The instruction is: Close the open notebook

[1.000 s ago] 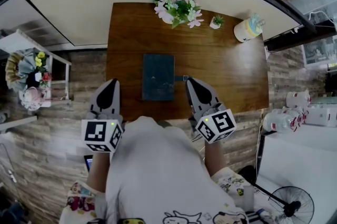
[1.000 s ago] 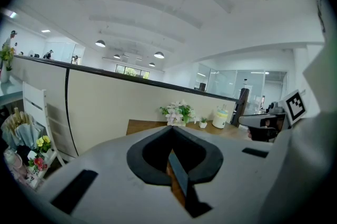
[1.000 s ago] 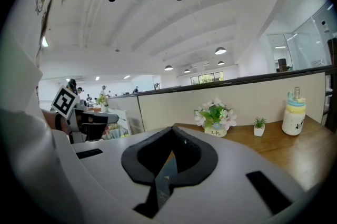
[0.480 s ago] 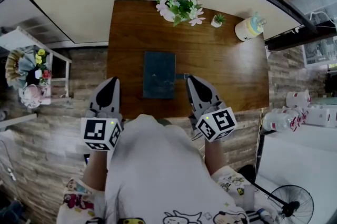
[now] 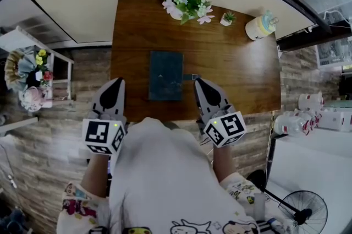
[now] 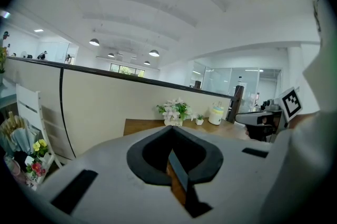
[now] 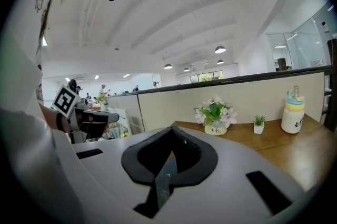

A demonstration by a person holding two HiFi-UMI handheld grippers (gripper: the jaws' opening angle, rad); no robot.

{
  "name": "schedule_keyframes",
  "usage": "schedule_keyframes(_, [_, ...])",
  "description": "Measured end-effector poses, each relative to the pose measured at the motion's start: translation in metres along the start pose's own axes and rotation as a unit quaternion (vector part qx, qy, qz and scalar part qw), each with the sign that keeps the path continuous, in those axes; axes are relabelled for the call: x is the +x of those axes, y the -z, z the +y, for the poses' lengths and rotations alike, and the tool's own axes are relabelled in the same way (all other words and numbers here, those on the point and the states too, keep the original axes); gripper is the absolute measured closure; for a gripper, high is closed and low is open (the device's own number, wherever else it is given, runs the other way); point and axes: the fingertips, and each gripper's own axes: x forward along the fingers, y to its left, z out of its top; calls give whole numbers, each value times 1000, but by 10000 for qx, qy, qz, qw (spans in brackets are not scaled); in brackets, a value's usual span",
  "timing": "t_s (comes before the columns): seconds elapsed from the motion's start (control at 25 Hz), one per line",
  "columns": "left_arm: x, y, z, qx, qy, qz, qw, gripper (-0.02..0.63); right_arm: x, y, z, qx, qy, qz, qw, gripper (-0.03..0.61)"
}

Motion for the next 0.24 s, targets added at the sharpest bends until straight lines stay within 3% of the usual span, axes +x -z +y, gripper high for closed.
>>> schedule_keyframes(0.24, [8,-1,0,42,99,13,9999,612,1,1,-4,-10,20,-21,10000,580])
